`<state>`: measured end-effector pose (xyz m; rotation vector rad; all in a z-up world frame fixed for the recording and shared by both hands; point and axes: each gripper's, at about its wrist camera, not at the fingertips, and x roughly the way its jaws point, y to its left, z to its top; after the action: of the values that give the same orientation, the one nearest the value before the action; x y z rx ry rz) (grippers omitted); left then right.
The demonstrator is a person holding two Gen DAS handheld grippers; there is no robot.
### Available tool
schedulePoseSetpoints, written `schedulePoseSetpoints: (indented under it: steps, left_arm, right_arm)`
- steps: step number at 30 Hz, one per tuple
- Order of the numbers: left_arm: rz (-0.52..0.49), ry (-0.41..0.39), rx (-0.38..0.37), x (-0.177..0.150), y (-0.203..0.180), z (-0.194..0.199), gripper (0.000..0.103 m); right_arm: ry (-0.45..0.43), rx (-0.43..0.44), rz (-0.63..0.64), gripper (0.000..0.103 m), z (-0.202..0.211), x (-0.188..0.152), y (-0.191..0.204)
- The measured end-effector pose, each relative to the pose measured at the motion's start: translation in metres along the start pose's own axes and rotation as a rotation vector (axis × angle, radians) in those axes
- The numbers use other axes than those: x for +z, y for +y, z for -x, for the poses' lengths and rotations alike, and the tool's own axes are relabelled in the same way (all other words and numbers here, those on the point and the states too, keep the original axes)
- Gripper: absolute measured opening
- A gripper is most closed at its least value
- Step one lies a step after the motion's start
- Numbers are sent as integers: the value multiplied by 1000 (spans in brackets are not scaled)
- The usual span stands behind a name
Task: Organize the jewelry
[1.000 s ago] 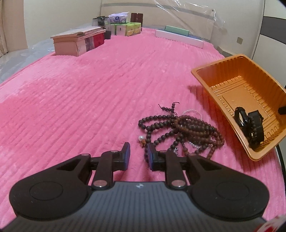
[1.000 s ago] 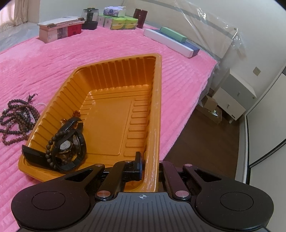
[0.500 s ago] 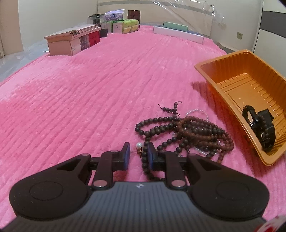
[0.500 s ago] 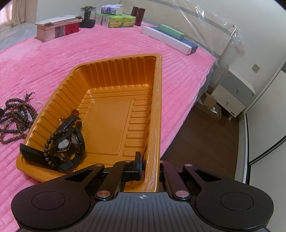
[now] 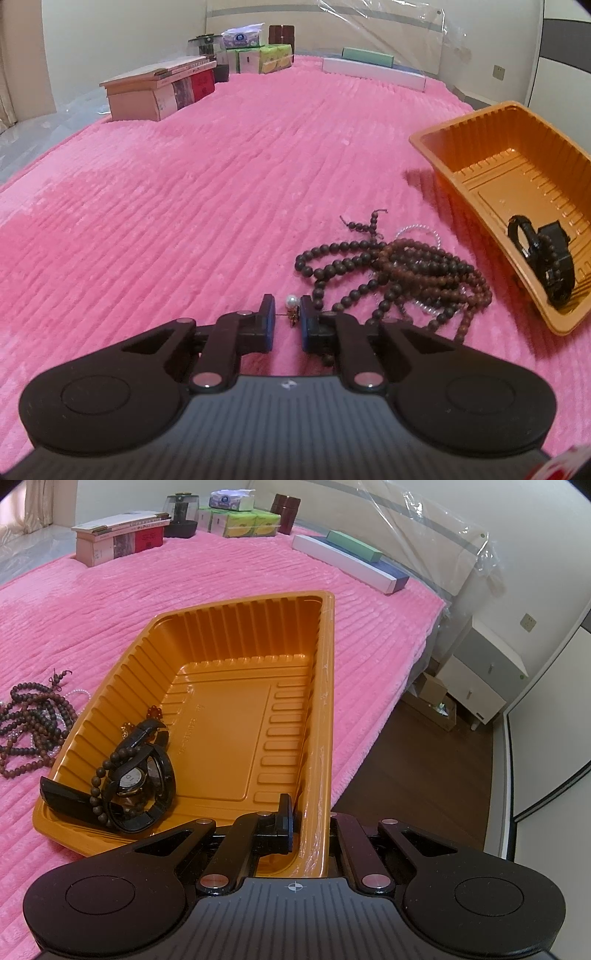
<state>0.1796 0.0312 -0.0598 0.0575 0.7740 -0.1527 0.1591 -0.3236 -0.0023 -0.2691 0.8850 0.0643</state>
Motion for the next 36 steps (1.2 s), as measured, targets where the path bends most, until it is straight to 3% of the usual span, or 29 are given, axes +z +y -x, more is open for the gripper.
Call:
schedulePoseSetpoints:
  steps: [11, 15, 21, 25, 29, 36]
  left_arm:
    - [-37, 13, 22, -2, -2, -6, 15]
    - [-42, 8, 24, -1, -2, -1, 6]
    - [-45, -9, 24, 3, -1, 9, 2]
    - [-74, -2, 33, 3, -3, 8, 2]
    - [-104, -11, 34, -2, -6, 7, 11]
    - [-139, 8, 52, -7, -8, -7, 10]
  right_arm:
    - [1, -4, 2, 4, -1, 0, -2]
    - [1, -4, 3, 4, -1, 0, -2]
    - [0, -7, 7, 4, -1, 0, -2]
    - [0, -7, 8, 4, -1, 0, -2]
    - [0, -9, 10, 4, -1, 0, -2]
    - [2, -12, 12, 5, -2, 0, -1]
